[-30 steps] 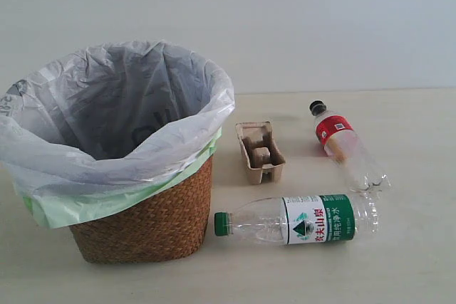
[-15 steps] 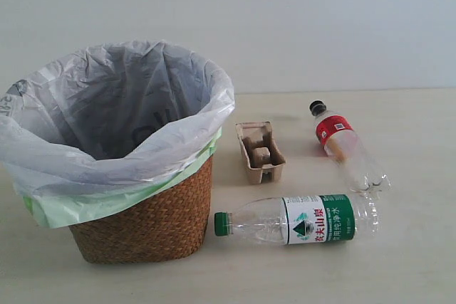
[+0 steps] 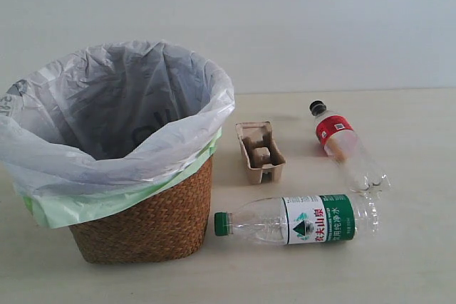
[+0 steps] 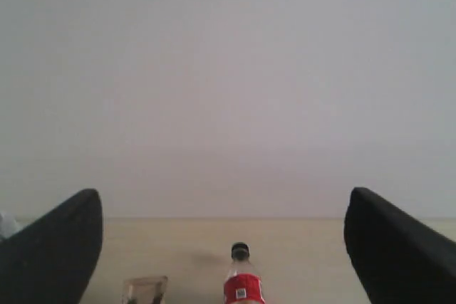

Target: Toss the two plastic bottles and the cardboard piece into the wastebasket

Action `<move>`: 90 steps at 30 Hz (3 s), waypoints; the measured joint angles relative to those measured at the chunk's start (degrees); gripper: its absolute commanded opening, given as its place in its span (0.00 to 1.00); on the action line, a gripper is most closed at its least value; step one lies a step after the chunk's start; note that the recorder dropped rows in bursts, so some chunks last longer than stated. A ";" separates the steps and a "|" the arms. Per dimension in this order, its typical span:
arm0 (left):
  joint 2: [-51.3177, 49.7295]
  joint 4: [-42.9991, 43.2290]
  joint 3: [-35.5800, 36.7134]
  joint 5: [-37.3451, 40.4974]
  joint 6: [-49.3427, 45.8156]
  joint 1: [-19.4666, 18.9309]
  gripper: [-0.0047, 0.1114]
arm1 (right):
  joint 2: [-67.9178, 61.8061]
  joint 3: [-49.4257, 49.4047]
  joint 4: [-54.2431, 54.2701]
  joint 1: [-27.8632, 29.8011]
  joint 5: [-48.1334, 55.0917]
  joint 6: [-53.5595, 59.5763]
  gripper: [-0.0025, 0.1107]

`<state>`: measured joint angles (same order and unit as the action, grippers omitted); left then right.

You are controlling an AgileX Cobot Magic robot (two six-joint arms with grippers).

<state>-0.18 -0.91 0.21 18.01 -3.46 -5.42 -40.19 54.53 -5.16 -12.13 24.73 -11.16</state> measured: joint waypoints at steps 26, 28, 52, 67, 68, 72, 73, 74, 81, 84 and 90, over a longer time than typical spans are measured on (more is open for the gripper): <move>0.00 0.00 0.00 0.00 0.00 0.00 0.97 | -46.55 15.63 4.01 0.00 13.14 9.70 0.76; 0.00 0.00 0.00 0.00 0.00 0.00 0.97 | -50.47 16.82 4.61 0.00 13.39 9.99 0.76; 0.00 0.00 0.00 0.00 0.00 0.00 0.97 | -79.34 26.47 5.73 0.00 11.07 15.41 0.73; 0.00 0.00 0.00 0.00 0.00 0.00 0.97 | -73.60 26.47 5.16 0.00 11.29 15.57 0.02; 0.00 0.00 0.00 0.00 0.00 0.00 0.97 | -71.90 26.47 5.16 0.00 11.17 15.57 0.02; 0.00 0.00 0.00 0.00 0.00 0.00 0.97 | -64.77 26.47 5.16 0.00 9.52 15.66 0.02; 0.00 0.00 0.00 0.00 0.00 0.00 0.97 | -63.05 26.47 5.16 0.00 9.02 15.66 0.02; 0.00 0.00 0.00 0.00 0.00 0.00 0.97 | -60.96 26.47 5.16 0.00 8.04 15.66 0.02; 0.00 0.00 0.00 0.00 0.00 0.00 0.97 | -50.78 26.47 6.06 0.00 1.77 15.66 0.02; 0.00 0.00 0.00 0.00 0.00 0.00 0.97 | -48.14 26.47 8.15 0.00 -0.02 15.66 0.02; 0.00 0.00 0.00 0.00 0.00 0.00 0.97 | -45.62 26.47 20.02 -1.15 -2.26 18.09 0.02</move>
<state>-0.18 -0.91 0.21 18.01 -3.46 -5.42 -85.80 81.00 14.86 -13.28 22.47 6.93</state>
